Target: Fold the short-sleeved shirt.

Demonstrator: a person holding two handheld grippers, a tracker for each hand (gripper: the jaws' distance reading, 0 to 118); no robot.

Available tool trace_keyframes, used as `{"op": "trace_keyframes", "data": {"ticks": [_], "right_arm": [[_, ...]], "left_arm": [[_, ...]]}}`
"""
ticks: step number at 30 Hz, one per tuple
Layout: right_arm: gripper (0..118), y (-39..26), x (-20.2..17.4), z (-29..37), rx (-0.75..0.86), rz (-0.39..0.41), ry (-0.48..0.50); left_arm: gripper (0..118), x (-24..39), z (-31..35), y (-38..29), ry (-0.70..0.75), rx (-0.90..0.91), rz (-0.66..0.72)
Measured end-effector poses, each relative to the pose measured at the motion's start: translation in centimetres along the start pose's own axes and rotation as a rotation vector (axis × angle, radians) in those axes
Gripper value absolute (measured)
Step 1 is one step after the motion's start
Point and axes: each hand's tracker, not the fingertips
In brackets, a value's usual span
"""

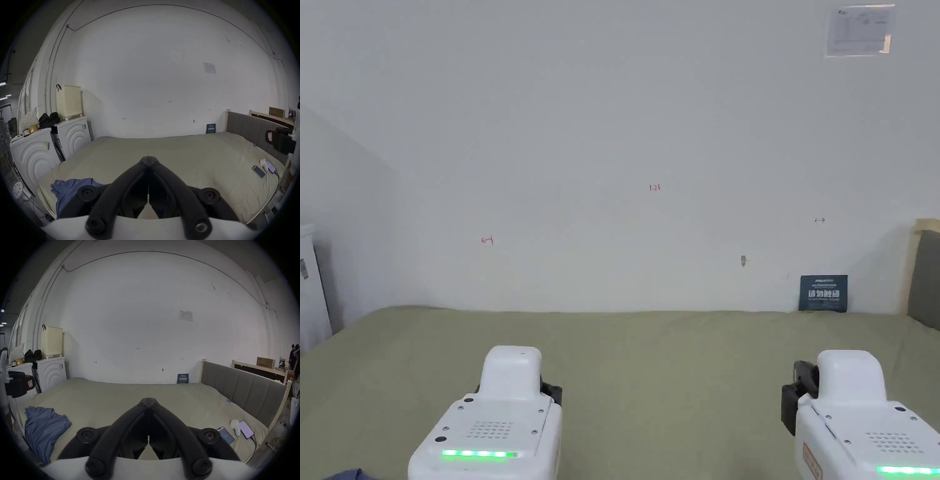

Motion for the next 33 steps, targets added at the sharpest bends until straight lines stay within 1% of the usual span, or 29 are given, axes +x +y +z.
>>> {"op": "trace_keyframes", "data": {"ticks": [5,6,8,9,11,12,14,16,18,22,26,30,33], "right_arm": [[1,-0.2,-0.2,0.0,-0.006,0.022,-0.007],[1,-0.3,-0.4,-0.4,-0.009,0.041,-0.019],[1,-0.4,-1.6,-0.6,-0.03,0.079,-0.014],[1,-0.8,-2.4,-0.9,-0.036,0.078,0.006],[1,-1.5,-4.5,-1.4,-0.064,0.054,0.091],[1,-1.9,-6.1,-1.7,-0.075,0.047,0.139],[1,-2.6,-9.7,-2.1,-0.071,0.055,0.223],[1,-2.7,-13.5,-2.3,-0.073,0.06,0.321],[1,-2.8,-17.6,-2.3,-0.072,0.048,0.421],[1,-2.4,-23.8,-1.6,-0.064,0.022,0.569],[1,-2.2,-27.0,-1.3,-0.065,0.03,0.64],[1,-2.1,-28.1,-1.5,-0.065,0.037,0.657],[1,-2.3,-28.2,-2.2,-0.072,0.044,0.657]], "left_arm": [[0,-0.6,-0.1,0.2,-0.021,-0.016,0.04],[0,-0.9,-0.1,0.2,-0.015,-0.021,0.036],[0,-2.1,0.3,-0.1,0.023,-0.026,-0.003],[0,-3.1,0.6,-0.2,0.05,-0.029,-0.018],[0,-5.7,1.4,-0.7,0.112,-0.041,-0.016],[0,-7.5,2.0,-1.0,0.156,-0.054,-0.008],[0,-10.9,3.1,-1.6,0.228,-0.081,0.005],[0,-14.3,4.7,-2.2,0.329,-0.095,0.035],[0,-17.5,6.5,-2.7,0.41,-0.106,0.066],[0,-21.6,9.4,-3.8,0.546,-0.123,0.093],[0,-23.4,10.8,-4.5,0.6,-0.125,0.108],[0,-24.5,10.7,-4.9,0.612,-0.136,0.12],[0,-25.3,9.9,-5.2,0.598,-0.148,0.149]]}}
